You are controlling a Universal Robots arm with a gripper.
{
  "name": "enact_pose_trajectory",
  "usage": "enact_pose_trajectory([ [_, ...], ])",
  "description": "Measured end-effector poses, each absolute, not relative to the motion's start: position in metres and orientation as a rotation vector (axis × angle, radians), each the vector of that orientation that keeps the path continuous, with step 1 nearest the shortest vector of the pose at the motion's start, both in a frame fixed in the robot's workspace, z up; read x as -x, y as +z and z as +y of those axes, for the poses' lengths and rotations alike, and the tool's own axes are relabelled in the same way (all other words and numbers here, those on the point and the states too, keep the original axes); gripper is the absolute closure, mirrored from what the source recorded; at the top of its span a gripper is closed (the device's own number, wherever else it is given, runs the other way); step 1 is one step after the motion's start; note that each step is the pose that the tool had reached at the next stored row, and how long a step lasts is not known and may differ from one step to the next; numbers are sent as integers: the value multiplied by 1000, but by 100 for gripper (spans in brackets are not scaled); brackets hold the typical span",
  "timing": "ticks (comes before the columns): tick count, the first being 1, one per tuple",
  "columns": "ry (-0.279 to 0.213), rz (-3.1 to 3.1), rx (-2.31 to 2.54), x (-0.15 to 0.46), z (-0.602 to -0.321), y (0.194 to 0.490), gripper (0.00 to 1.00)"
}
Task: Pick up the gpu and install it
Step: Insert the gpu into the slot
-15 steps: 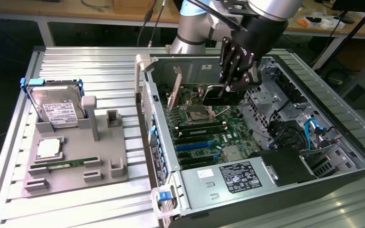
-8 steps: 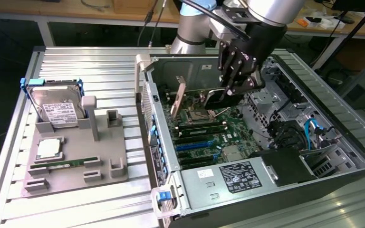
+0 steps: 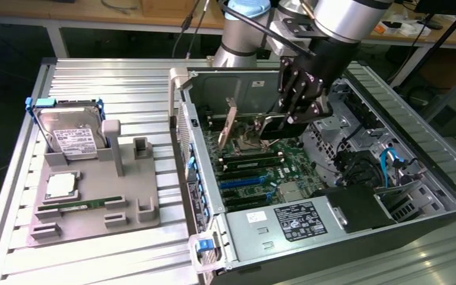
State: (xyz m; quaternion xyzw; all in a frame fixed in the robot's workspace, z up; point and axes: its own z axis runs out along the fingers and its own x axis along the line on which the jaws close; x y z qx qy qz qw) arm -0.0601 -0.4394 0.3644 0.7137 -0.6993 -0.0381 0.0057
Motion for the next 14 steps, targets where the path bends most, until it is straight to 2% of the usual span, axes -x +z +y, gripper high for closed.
enact_pose_trajectory([
  [14, -117, -2257, -2166, 64, -439, 343, 73],
])
